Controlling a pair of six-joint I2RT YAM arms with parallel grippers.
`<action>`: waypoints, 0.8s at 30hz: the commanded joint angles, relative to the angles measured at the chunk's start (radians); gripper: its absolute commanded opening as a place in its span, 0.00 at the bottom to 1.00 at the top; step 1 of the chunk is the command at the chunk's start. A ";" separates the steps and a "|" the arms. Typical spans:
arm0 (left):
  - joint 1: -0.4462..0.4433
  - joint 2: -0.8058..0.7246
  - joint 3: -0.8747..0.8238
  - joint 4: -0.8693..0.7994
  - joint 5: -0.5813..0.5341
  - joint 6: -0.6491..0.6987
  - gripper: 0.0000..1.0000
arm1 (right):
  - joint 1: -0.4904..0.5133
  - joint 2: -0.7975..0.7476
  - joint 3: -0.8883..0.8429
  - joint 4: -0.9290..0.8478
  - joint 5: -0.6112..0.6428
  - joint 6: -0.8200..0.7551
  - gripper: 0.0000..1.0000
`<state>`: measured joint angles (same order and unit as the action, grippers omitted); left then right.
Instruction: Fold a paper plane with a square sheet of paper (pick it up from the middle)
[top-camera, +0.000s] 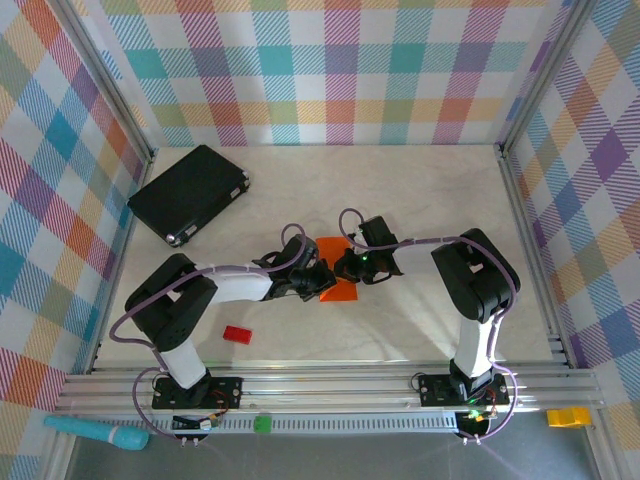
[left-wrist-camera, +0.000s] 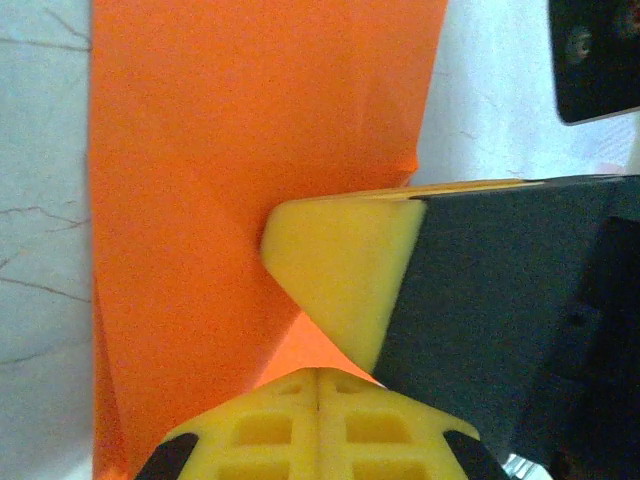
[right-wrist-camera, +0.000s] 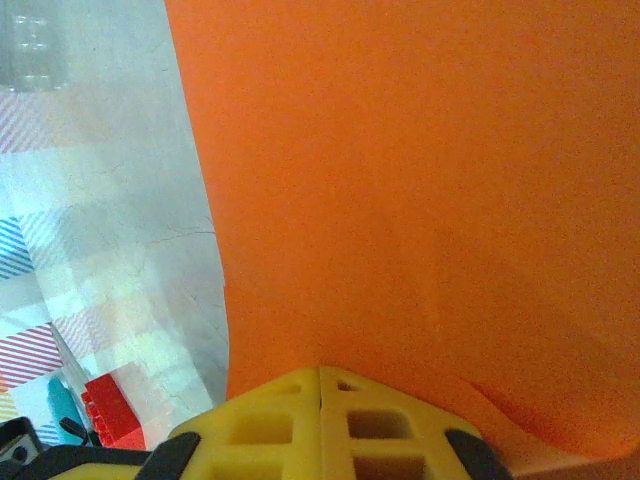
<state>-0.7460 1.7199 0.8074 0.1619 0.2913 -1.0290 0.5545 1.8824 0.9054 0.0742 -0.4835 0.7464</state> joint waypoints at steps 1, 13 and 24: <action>-0.008 0.020 -0.006 -0.010 0.007 -0.009 0.00 | -0.007 0.077 -0.035 -0.146 0.122 -0.018 0.01; -0.006 0.045 0.007 -0.045 -0.024 0.000 0.00 | -0.007 0.083 -0.034 -0.150 0.124 -0.017 0.01; -0.006 0.063 0.007 -0.128 -0.032 0.005 0.00 | -0.007 0.106 -0.038 -0.170 0.142 -0.022 0.01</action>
<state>-0.7460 1.7592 0.8104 0.1307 0.2752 -1.0286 0.5522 1.8900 0.9127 0.0620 -0.4950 0.7464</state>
